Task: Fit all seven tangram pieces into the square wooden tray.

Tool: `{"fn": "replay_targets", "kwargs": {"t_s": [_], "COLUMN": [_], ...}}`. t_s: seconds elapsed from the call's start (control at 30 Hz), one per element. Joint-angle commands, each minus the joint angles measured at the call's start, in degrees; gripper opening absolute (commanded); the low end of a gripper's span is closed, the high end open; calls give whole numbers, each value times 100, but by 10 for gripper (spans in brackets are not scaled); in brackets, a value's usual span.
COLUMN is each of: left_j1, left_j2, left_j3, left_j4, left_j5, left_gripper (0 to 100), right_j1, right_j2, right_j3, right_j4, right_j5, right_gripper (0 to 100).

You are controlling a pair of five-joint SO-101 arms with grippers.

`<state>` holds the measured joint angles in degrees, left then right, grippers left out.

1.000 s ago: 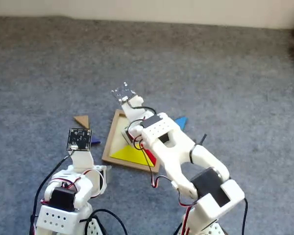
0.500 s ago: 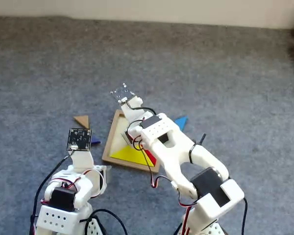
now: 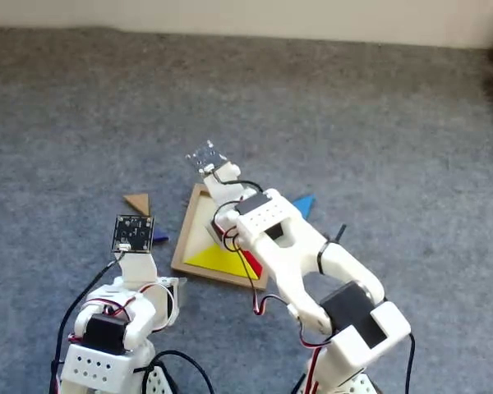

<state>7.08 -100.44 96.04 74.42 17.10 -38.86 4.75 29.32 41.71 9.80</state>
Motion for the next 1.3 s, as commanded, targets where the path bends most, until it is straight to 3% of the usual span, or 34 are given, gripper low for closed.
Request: {"fn": "replay_targets", "kwargs": {"t_s": [0.0,0.27,0.57,0.73,0.97,1.27], "left_j1": [40,40,40,40,40,48], "left_j2": [-110,-110,-110,-110,-110,-110], "left_j3": [127,127,127,127,127,127], "left_j4": [35,35,35,35,35,35], "left_j5": [35,35,35,35,35,35], "left_gripper": [179,179,179,179,179,179], "right_j1": [233,743,1842,2264,2360,2316], "right_j2": [-602,-980,-936,-927,-576,884], "right_j3": [-655,-760,-804,-804,-945,-2765], "right_j4": [514,716,716,716,1068,2079], "right_j5": [-44,-62,-1354,-1688,-1758,-1741], "right_gripper": [214,214,214,214,214,214]}}
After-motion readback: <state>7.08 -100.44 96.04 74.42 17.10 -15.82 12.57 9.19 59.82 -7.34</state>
